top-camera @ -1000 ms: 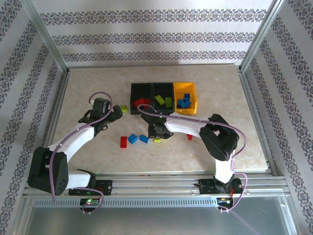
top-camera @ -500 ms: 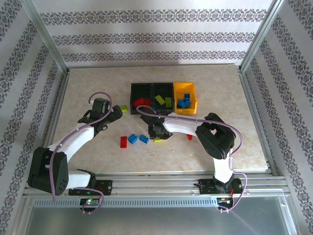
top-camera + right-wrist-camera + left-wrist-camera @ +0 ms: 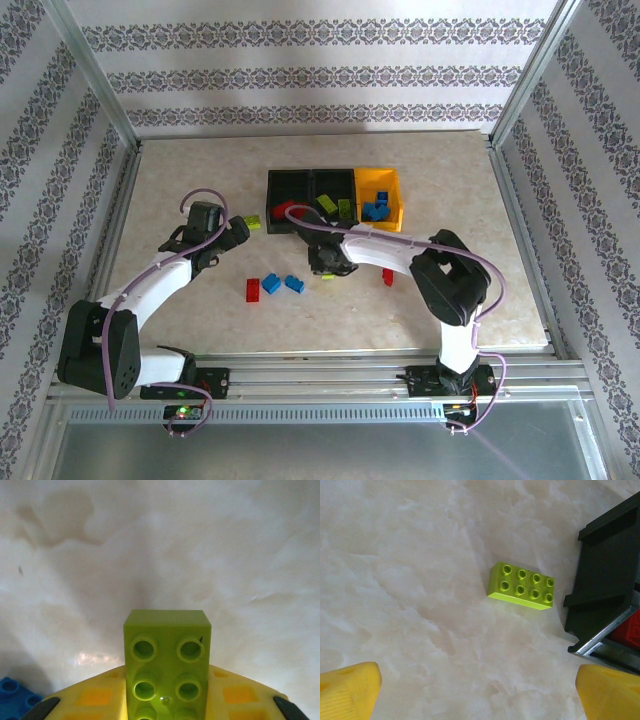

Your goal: Sort the legos into containers by color

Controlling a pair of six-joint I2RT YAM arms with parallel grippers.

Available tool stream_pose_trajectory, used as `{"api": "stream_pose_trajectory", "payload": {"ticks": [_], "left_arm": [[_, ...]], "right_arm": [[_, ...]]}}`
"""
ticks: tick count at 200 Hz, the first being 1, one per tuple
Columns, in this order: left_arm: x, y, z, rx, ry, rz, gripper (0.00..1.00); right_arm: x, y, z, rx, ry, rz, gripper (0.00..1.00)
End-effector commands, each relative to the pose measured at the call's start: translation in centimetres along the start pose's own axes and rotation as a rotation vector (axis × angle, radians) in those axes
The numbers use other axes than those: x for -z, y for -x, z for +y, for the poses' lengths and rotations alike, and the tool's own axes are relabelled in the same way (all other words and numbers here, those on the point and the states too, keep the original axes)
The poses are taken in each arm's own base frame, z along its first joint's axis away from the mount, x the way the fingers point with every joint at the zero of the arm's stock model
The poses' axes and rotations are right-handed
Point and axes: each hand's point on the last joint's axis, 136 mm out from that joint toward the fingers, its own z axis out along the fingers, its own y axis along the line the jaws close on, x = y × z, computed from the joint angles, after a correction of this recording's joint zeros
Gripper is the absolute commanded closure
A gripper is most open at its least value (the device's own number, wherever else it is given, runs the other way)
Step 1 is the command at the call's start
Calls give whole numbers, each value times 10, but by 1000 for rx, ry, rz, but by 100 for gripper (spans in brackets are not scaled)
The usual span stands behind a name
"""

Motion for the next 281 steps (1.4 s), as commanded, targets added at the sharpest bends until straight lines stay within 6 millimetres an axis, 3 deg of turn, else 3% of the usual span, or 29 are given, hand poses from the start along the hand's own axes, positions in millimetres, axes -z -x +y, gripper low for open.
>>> {"api": "stream_pose_trajectory", "payload": {"ticks": [1, 69, 121, 154, 206, 281], "left_arm": [[1, 6, -1, 33, -25, -25, 0], [0, 7, 0, 35, -27, -26, 0], [0, 6, 0, 38, -31, -20, 0], [1, 7, 0, 42, -32, -22, 0], [0, 7, 0, 42, -29, -21, 0], [-5, 5, -2, 30, -32, 2, 0]], "right_arm": [[36, 44, -8, -6, 5, -133, 76], [68, 121, -32, -16, -8, -284, 74], [60, 167, -36, 0, -15, -316, 74], [45, 191, -35, 28, -43, -327, 73], [21, 210, -30, 56, -50, -314, 71], [-6, 212, -28, 77, -63, -280, 68]]}}
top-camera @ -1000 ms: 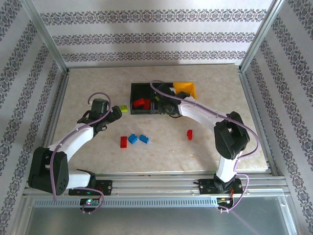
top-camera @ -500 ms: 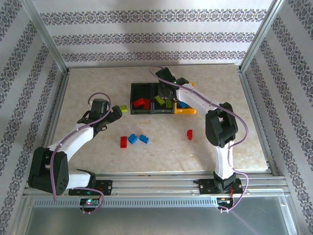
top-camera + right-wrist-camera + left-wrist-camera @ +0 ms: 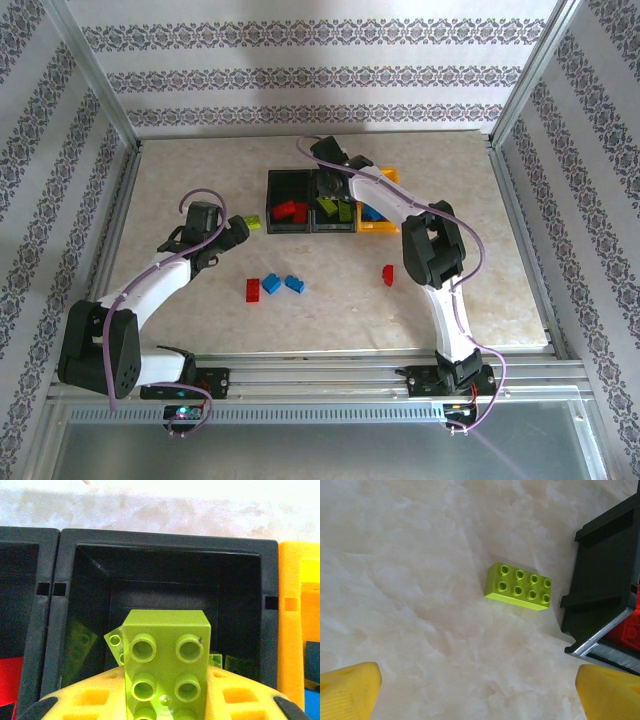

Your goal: Sort the legos into containers by color

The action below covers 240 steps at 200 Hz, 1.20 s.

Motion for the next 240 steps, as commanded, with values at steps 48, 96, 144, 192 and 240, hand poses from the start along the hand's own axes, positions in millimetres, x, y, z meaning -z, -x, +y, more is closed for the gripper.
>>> {"api": "stream_pose_trajectory", "payload": {"ticks": [48, 96, 144, 192, 240], "left_arm": [[-5, 3, -2, 11, -14, 2, 0], [-4, 3, -2, 4, -13, 3, 0], [-5, 4, -4, -8, -16, 8, 0], [-8, 6, -6, -29, -12, 21, 0], [-19, 10, -19, -60, -37, 55, 3]], "right_arm": [[-14, -3, -8, 28, -36, 25, 66], [-14, -4, -11, 35, -49, 28, 57], [0, 2, -12, 28, -46, -1, 49], [30, 5, -10, 34, -41, -46, 37], [67, -2, -11, 17, -42, -86, 2]]}}
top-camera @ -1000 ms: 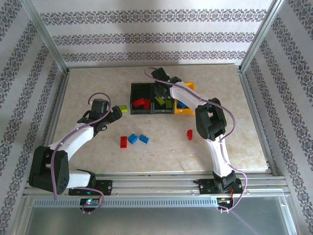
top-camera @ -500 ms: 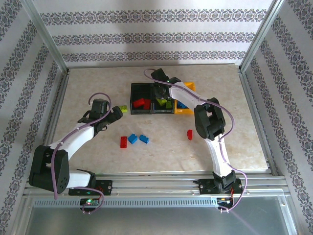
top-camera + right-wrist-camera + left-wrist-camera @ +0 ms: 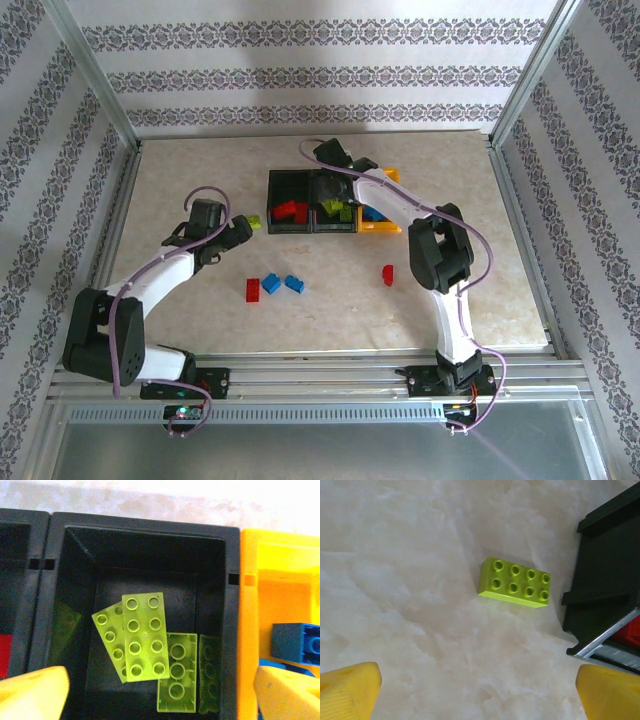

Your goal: Sort the legos into containers by color

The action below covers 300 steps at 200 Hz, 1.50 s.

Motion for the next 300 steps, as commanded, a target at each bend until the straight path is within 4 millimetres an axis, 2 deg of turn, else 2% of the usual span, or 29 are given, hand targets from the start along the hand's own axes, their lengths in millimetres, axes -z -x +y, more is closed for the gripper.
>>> {"api": "stream_pose_trajectory", "payload": {"ticks": [1, 45, 121, 176, 224, 300], "left_arm": [[-4, 11, -9, -30, -25, 7, 3], [-23, 15, -17, -103, 4, 84, 4], [-62, 31, -24, -218, 85, 195, 4], [-80, 42, -23, -235, 132, 217, 6], [-92, 34, -18, -248, 151, 264, 9], [-99, 18, -7, -262, 175, 320, 10]], "right_arm": [[33, 7, -2, -16, -7, -61, 2], [70, -9, -13, -53, -37, -104, 2], [112, -67, -67, -186, -113, -133, 2], [138, -91, -101, -266, -159, -169, 2], [149, -99, -117, -315, -168, -202, 2], [147, -96, -114, -314, -165, -205, 2]]}}
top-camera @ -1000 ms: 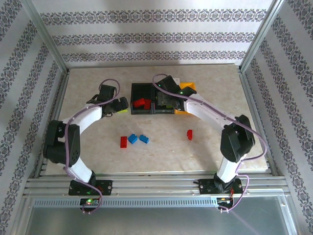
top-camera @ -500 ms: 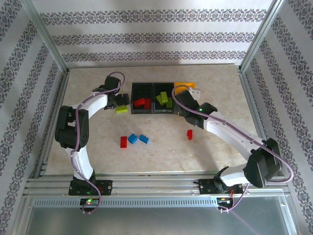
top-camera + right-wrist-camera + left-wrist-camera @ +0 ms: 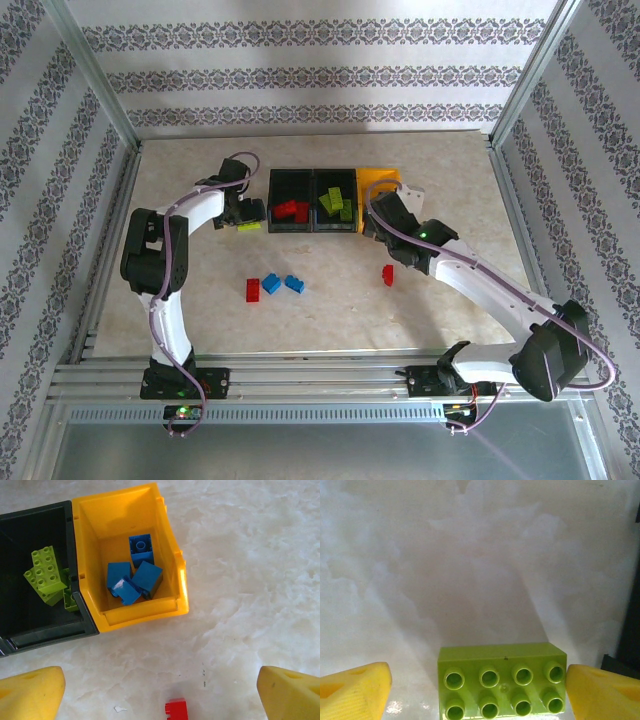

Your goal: Sort the legos into containers by color

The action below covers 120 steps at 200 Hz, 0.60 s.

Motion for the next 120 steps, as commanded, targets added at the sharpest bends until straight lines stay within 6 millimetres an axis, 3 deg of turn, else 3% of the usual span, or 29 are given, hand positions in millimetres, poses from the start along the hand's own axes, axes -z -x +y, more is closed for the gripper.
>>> {"api": "stream_pose_trajectory", "payload": {"ticks": [1, 30, 86, 120], "left_arm": [[-4, -5, 11, -15, 34, 40, 10], [-4, -9, 17, -22, 64, 48, 11], [4, -17, 34, 10, 98, 31, 25], [3, -21, 33, 26, 75, 35, 27]], "right_arm": [[-2, 2, -6, -15, -32, -13, 2], [-4, 2, -1, -9, -27, -5, 2], [-7, 0, 1, -9, -28, 7, 2], [-8, -1, 2, -12, -27, 9, 1]]}}
